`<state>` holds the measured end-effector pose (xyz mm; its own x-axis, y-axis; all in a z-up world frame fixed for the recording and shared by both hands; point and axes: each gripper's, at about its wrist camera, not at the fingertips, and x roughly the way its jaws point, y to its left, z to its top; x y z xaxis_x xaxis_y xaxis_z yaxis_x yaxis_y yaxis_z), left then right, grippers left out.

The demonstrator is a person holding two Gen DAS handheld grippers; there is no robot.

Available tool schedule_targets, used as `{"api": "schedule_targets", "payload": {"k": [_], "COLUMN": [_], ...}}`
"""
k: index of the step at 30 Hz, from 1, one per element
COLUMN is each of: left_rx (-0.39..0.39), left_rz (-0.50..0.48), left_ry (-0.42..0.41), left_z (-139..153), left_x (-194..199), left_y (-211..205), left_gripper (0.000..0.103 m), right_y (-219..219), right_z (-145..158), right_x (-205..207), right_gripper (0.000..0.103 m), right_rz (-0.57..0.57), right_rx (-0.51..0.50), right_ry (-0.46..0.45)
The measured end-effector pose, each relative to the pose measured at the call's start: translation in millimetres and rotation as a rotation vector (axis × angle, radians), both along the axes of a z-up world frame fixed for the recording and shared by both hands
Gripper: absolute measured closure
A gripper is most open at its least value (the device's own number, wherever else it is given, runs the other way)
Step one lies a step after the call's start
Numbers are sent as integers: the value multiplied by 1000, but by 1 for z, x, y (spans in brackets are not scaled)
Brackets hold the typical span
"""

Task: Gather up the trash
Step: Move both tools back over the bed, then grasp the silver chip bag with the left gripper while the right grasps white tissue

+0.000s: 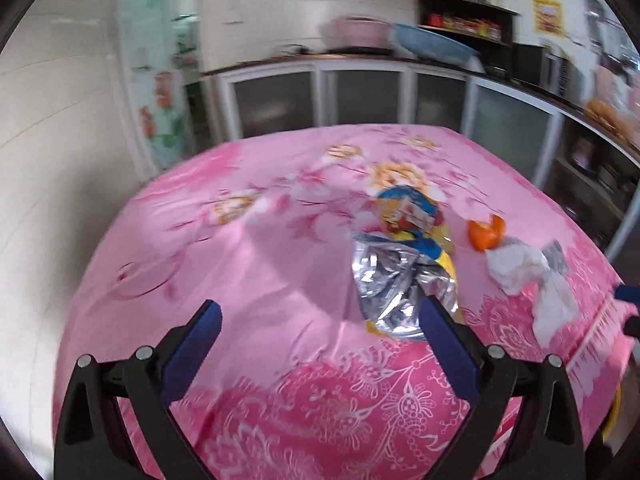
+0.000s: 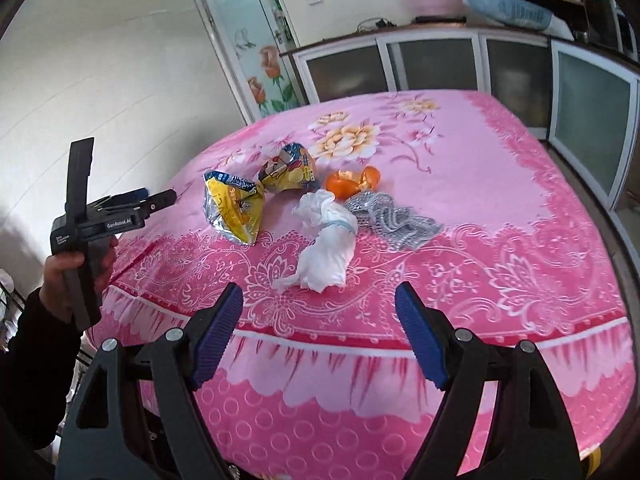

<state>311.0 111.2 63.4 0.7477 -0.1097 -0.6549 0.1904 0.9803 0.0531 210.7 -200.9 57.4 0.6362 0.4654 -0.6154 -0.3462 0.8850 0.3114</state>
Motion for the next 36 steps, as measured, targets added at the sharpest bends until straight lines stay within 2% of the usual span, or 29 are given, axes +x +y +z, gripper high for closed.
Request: {"api": "schedule_targets", "payload": {"k": [5,7,10,17,20,22,23,24,25,26,29,31,33,35,36], "left_rx": [-23,8,30,16,1,-4,-11,-17,-17,-22,-49,-59,-97,-142,-134], "left_rz": [-107,-150,-181,-204,-216,-222,-228,-232,-231,-229,-242,-242,-232,-228,-222], "left_ry": [24,38,63,100,118,116,115,113,119,143,145,128,127,126,113], "left_z": [-5,-11,-19,-33,-40,-42,-43,-43,-45,-48,-49,-47,-44,-41,-39], "left_x": [22,32,46,76,86,91,93,95,98,104,109,111,114,115,113], "left_y": [-4,-10,-18,-30,-33,-34,-33,-34,-34,-34,-35,-35,-32,-26,-25], "left_gripper": [8,8,8,8,8,8,10,26,45,55,61,69,101,102,102], "right_y": [13,16,24,41,49,53,55,55,55,54,52,50,49,48,49], "right_z": [-7,-11,-18,-20,-24,-28,-30,-33,-35,-36,-34,-33,-31,-28,-27], "right_x": [15,21,32,47,56,61,64,66,68,70,68,66,63,61,60], "right_gripper": [28,28,28,29,36,48,61,77,82,86,92,92,92,92,92], "right_rz": [-1,-2,4,34,44,53,45,36,30,35,39,50,49,50,55], "right_rx": [-32,-42,-60,-65,-90,-104,-130,-146,-146,-127,-117,-96,-88,-85,-87], "right_ry": [28,39,62,65,80,100,108,119,129,144,131,136,136,129,125]}}
